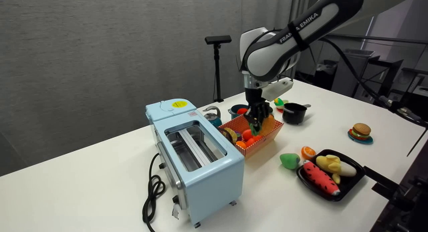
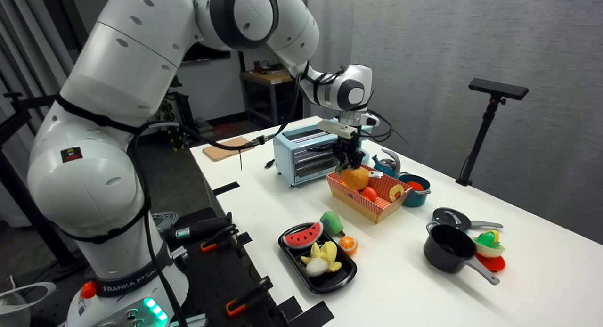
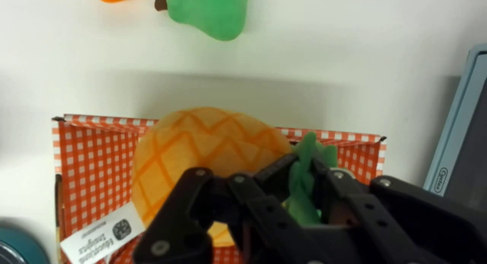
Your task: Remove the pineapple plush toy from the tray
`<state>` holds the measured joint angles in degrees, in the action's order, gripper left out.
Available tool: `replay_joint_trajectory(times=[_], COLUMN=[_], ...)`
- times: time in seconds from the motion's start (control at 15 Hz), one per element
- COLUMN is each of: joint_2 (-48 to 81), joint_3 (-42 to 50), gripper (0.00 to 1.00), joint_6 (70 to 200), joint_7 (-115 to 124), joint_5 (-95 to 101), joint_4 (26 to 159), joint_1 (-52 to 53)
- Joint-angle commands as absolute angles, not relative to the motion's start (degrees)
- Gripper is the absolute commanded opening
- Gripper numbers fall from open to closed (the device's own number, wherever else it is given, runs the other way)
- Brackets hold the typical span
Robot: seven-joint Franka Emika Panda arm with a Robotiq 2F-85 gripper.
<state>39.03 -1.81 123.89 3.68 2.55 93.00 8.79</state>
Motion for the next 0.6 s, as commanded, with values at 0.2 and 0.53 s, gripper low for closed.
replay_joint_trajectory(times=[0.2,0.53], joint_2=[26.63,23.94], joint_3=[-2.04,-1.42], gripper=[0.03,0.03], joint_6=[128.90,128.74], joint_7=[4.62,4.88], joint_5=[2.66,3.44], joint_4=[109.48,114.66], joint_1=[8.04,7.67])
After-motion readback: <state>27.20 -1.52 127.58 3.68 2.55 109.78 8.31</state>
